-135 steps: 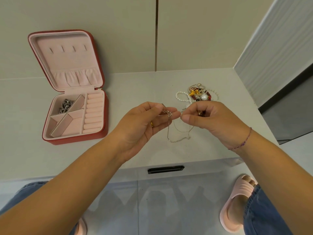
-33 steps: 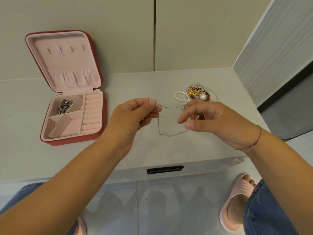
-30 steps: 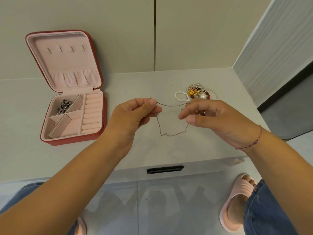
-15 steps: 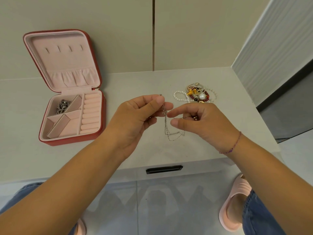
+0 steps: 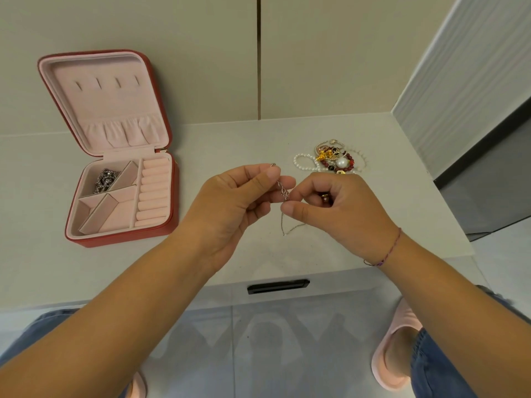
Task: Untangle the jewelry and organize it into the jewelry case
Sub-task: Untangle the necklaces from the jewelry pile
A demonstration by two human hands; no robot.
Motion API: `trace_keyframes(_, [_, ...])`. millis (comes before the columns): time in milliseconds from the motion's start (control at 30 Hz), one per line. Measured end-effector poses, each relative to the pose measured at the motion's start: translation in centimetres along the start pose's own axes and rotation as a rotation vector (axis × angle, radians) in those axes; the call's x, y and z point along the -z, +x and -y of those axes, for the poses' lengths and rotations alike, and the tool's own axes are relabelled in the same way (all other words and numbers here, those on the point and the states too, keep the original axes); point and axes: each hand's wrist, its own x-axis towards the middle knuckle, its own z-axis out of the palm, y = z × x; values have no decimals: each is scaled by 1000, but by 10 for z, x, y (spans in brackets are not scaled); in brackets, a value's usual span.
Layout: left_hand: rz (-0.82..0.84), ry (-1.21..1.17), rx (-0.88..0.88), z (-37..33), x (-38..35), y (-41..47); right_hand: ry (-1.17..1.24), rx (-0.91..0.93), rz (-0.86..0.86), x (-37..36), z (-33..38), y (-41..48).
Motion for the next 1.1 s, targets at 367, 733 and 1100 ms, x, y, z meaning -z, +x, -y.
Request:
trace_keyframes(367, [7,20,3,-1,2,-1,14,-19,25,2,1,1])
trace_keyframes(733, [13,149,-35,1,3,-1,63,-11,-20,13,1,2])
trace_keyframes(1100, [54,224,-111,-1,2,-4,89,-20,-44,13,2,2])
